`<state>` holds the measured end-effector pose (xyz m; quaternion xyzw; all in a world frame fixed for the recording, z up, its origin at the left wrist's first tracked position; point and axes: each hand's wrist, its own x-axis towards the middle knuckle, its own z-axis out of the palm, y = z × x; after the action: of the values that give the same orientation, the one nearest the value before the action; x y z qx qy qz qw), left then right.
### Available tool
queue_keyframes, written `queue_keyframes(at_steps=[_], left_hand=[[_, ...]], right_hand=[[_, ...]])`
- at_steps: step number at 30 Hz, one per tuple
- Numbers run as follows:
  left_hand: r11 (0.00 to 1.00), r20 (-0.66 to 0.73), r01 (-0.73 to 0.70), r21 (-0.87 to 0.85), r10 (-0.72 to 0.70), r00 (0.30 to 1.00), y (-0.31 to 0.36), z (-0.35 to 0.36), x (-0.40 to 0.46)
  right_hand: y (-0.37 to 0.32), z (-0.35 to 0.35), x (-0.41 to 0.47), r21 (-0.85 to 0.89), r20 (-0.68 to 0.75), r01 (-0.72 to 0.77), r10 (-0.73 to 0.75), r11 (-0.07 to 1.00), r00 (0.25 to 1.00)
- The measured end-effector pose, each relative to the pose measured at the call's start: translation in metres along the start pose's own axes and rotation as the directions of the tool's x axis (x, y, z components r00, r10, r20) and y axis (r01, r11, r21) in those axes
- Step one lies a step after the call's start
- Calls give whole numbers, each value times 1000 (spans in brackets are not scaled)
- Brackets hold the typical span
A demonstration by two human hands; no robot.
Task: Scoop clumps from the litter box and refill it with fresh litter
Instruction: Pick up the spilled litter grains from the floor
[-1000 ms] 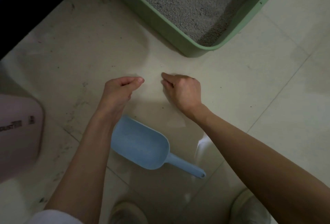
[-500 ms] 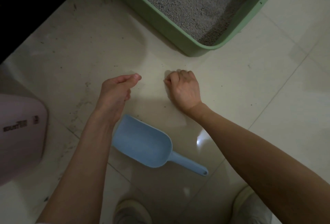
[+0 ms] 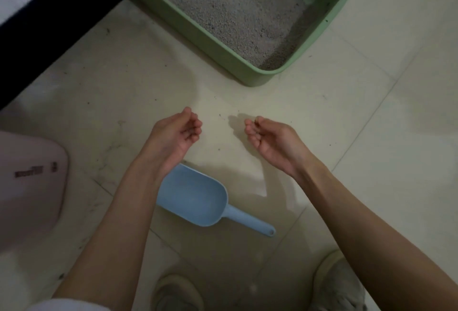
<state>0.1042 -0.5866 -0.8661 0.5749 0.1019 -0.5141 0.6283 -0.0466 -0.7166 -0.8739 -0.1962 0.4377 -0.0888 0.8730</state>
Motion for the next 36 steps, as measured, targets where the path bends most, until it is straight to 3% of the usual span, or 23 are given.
queue_keyframes(at_steps=[4,7,11,13,16,19,23,27,29,32,34,36], left_hand=[[1000,-6,-14,-10,14,1000,7,2,-13],[999,-73,-38,-10,37,997,19,3,-24],[957,-101,-165,239,194,976,43,5,-49],[890,-87,-229,393,284,955,61,5,-67],[805,-89,-311,506,407,909,96,2,-102],[737,-151,-394,549,551,821,137,-11,-151],[677,-316,-456,577,701,640,182,-60,-220],[666,-492,-396,632,740,458,196,-120,-258],[653,-543,-336,679,754,369,195,-144,-266],[602,-546,-238,762,795,263,190,-167,-270],[578,-509,-180,796,800,318,188,-176,-270],[567,-460,-75,820,733,501,186,-187,-266]], right_hand=[[-6,18,-10,-17,-20,75,-76,997,997],[-9,36,-15,-284,-77,56,-81,957,994],[-15,71,-26,-664,-124,-23,-79,748,989],[-22,101,-36,-748,-71,15,-103,663,992],[-29,160,-55,-765,80,128,-103,631,991],[-26,227,-79,-718,246,237,-80,655,966],[3,310,-109,-666,431,292,35,686,902],[50,378,-133,-706,513,340,119,621,850],[78,401,-133,-751,547,460,56,474,835],[106,414,-129,-749,660,657,10,86,751],[113,415,-128,-710,698,703,92,-46,711],[113,412,-130,-639,738,758,174,-134,653]])
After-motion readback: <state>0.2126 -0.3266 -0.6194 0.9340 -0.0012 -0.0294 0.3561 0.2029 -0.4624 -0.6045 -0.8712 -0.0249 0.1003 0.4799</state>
